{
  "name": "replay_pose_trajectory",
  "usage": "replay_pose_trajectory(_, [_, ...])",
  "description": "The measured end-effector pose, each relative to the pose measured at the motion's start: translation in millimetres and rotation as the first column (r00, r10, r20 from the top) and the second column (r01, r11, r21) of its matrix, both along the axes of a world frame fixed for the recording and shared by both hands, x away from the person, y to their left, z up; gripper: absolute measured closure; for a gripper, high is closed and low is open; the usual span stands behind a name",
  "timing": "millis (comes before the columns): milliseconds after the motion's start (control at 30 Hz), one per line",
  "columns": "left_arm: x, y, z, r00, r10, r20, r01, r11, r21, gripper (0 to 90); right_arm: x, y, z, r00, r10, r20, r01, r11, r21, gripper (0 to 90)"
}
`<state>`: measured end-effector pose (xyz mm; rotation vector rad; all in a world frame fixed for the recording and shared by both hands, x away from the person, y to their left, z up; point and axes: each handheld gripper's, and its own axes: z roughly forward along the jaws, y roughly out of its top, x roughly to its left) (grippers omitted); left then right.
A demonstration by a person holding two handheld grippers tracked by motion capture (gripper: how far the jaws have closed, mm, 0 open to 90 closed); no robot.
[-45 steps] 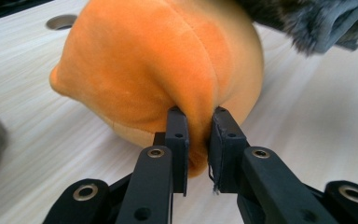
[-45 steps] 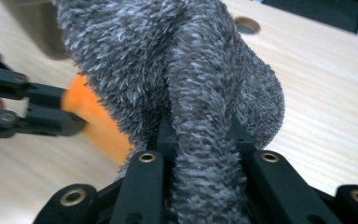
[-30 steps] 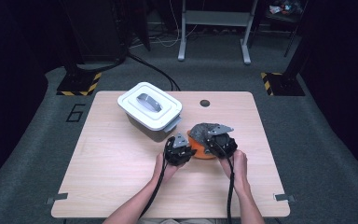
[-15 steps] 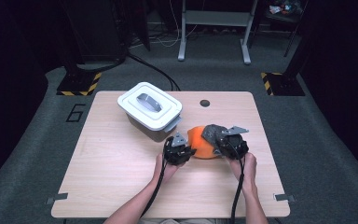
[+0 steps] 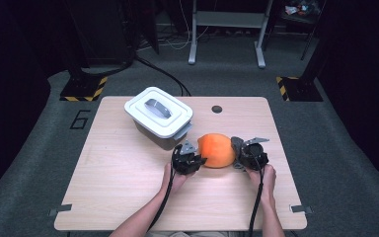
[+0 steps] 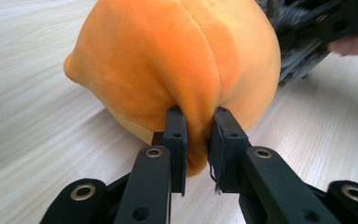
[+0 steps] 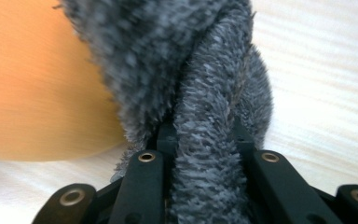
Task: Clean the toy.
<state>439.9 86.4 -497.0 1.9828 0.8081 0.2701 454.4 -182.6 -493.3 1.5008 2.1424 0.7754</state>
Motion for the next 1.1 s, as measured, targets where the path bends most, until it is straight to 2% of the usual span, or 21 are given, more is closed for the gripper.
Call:
replay_pose_trajectory(67, [-0.1, 0.3, 0.2, 1.0000, 0.002, 0.002, -0.002, 1.0000, 0.001, 78.2, 2.1, -2.0, -3.0, 1.0000, 0.000, -0.002, 0.000, 0.9999, 0.011, 73.2])
replay_pose_trajectory(133, [-0.3, 0.4, 0.5, 1.0000, 0.005, 0.005, -0.005, 1.0000, 0.002, 78.2, 0.1, -2.7, 0.9, 1.0000, -0.007, 0.005, 0.007, 0.9999, 0.013, 73.3])
replay_pose_trajectory(233, [-0.8, 0.3, 0.6, 1.0000, 0.009, 0.002, -0.009, 0.9999, -0.007, 78.2, -6.2, -5.4, 14.3, 0.9991, -0.015, 0.039, 0.014, 0.9997, 0.022, 73.4])
replay_pose_trajectory(300, [-1.4, -0.3, 1.3, 1.0000, 0.007, 0.005, -0.007, 1.0000, -0.002, 78.2, -12.5, -5.6, 26.6, 0.9969, -0.011, 0.078, 0.009, 0.9995, 0.030, 73.4])
replay_pose_trajectory(433, [-2.2, -1.5, 2.7, 0.9999, 0.003, 0.013, -0.003, 1.0000, 0.004, 78.1, -24.6, 7.3, 51.3, 0.9877, 0.055, 0.146, -0.057, 0.9984, 0.008, 73.3])
replay_pose_trajectory(500, [-2.4, -2.0, 2.9, 0.9999, 0.004, 0.014, -0.004, 1.0000, 0.003, 78.1, -28.8, 19.5, 60.6, 0.9803, 0.101, 0.170, -0.104, 0.9945, 0.009, 73.3])
replay_pose_trajectory(600, [-2.5, -2.4, 3.5, 0.9999, 0.003, 0.016, -0.003, 1.0000, 0.003, 78.0, -31.2, 40.1, 68.5, 0.9690, 0.168, 0.181, -0.172, 0.9851, 0.005, 73.2])
replay_pose_trajectory(733, [-3.6, -3.9, 4.4, 0.9997, 0.001, 0.024, -0.001, 0.9999, 0.013, 78.0, -26.7, 64.3, 66.5, 0.9626, 0.216, 0.164, -0.216, 0.9762, -0.016, 72.9])
replay_pose_trajectory(800, [-3.2, -3.6, 3.9, 0.9998, 0.004, 0.017, -0.004, 0.9999, 0.015, 78.0, -23.0, 71.1, 61.4, 0.9629, 0.221, 0.155, -0.216, 0.9753, -0.044, 72.9])
replay_pose_trajectory(900, [-2.5, -3.5, 3.2, 0.9998, 0.003, 0.021, -0.003, 0.9999, 0.011, 77.9, -20.6, 69.7, 58.3, 0.9644, 0.221, 0.146, -0.217, 0.9753, -0.044, 73.2])
replay_pose_trajectory(933, [-2.9, -4.1, 3.4, 0.9998, 0.001, 0.021, -0.001, 0.9999, 0.012, 77.9, -20.4, 68.2, 58.0, 0.9636, 0.217, 0.155, -0.212, 0.9760, -0.048, 73.2])
replay_pose_trajectory(967, [-2.9, -4.5, 3.7, 0.9997, -0.002, 0.024, 0.001, 0.9999, 0.014, 77.9, -20.9, 66.7, 58.0, 0.9658, 0.210, 0.152, -0.204, 0.9775, -0.055, 73.2])
replay_pose_trajectory(1100, [-2.3, -5.0, 3.9, 0.9997, -0.001, 0.023, 0.000, 0.9999, 0.012, 77.9, -21.4, 54.6, 56.8, 0.9737, 0.172, 0.149, -0.169, 0.9850, -0.035, 73.2])
